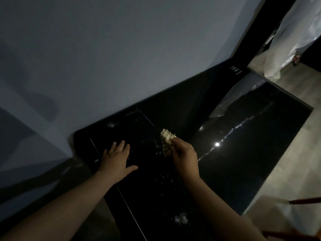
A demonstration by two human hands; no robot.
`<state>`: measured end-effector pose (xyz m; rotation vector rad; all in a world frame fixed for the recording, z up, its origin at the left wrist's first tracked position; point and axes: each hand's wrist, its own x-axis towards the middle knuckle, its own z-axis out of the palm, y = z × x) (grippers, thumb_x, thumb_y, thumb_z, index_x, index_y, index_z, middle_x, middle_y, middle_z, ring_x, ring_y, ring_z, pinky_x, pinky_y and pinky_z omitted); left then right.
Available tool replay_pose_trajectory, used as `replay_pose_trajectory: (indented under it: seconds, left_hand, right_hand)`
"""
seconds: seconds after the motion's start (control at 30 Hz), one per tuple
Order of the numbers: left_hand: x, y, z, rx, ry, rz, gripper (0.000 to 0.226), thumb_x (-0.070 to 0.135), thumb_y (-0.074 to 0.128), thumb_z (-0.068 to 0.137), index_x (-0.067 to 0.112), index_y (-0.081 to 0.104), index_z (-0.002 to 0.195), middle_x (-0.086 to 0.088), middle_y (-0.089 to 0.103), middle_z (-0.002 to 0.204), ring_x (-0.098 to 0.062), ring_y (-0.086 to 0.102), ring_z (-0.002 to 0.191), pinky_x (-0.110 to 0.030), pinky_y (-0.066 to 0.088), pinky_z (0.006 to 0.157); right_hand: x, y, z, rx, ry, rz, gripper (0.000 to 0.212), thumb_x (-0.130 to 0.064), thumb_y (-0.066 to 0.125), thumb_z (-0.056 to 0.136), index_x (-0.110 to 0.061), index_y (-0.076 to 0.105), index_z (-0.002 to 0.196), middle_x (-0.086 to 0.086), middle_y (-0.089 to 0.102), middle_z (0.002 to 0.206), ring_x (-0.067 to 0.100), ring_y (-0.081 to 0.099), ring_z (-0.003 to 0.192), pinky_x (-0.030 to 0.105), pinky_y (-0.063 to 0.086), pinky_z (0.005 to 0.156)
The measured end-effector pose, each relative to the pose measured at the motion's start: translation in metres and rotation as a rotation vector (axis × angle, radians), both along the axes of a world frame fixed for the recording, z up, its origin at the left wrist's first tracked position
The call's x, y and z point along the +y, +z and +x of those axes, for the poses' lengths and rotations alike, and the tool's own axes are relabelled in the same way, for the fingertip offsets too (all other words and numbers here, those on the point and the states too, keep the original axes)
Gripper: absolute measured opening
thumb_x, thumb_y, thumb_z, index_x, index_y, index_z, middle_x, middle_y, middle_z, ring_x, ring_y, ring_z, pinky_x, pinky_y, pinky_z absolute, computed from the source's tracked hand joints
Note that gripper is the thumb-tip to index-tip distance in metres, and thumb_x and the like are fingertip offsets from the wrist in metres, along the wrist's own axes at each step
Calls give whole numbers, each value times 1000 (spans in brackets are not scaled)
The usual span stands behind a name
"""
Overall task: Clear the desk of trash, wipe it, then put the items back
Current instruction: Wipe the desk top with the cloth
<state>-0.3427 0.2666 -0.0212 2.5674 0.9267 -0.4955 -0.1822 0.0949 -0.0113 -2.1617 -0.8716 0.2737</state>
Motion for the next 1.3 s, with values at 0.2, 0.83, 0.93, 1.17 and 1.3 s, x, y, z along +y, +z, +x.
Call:
replay_pose_trajectory:
  seconds: [0.2, 0.83, 0.93, 1.17, 1.3]
  left_hand:
    - [49, -24, 8, -9, -8, 43, 93, 65, 50, 85, 20, 6, 154, -3, -5, 161, -29, -3, 148, -51, 8, 119]
    - [103, -70, 18, -42, 6, 97, 113, 90, 30, 65, 26, 2, 153, 1, -12, 161, -25, -12, 148, -48, 3, 117]
    - [104, -73, 16, -54, -3, 125, 112, 90, 27, 65, 26, 1, 153, 2, -14, 161, -25, -13, 147, -47, 3, 117]
    - [103, -77, 15, -60, -3, 140, 131, 97, -4, 42, 28, -1, 153, 3, -15, 160, -24, -13, 147, -48, 4, 116]
    - [102, -74, 16, -36, -8, 150, 116, 95, 19, 60, 28, -2, 153, 3, -16, 160, -23, -14, 147, -47, 4, 117]
  right_hand:
    - [74, -14, 11, -28, 11, 8, 32, -17, 59, 93, -19, 62, 124, -3, 61, 127, 13, 51, 116, 25, 40, 99]
    - [234, -77, 49, -107, 67, 31, 27, -17, 57, 93, -15, 65, 119, 1, 63, 122, 21, 55, 111, 32, 45, 99]
    - [242, -82, 48, -171, 130, -51, 33, -19, 55, 95, -17, 60, 127, 1, 55, 136, 25, 41, 124, 32, 36, 101]
    - [248, -101, 52, -240, 177, -209, 38, -33, 46, 99, -30, 50, 137, -4, 47, 145, 26, 41, 124, 40, 38, 97]
    - [245, -101, 52, -253, 186, -220, 40, -35, 45, 99, -30, 49, 138, -6, 46, 146, 25, 40, 126, 39, 36, 96]
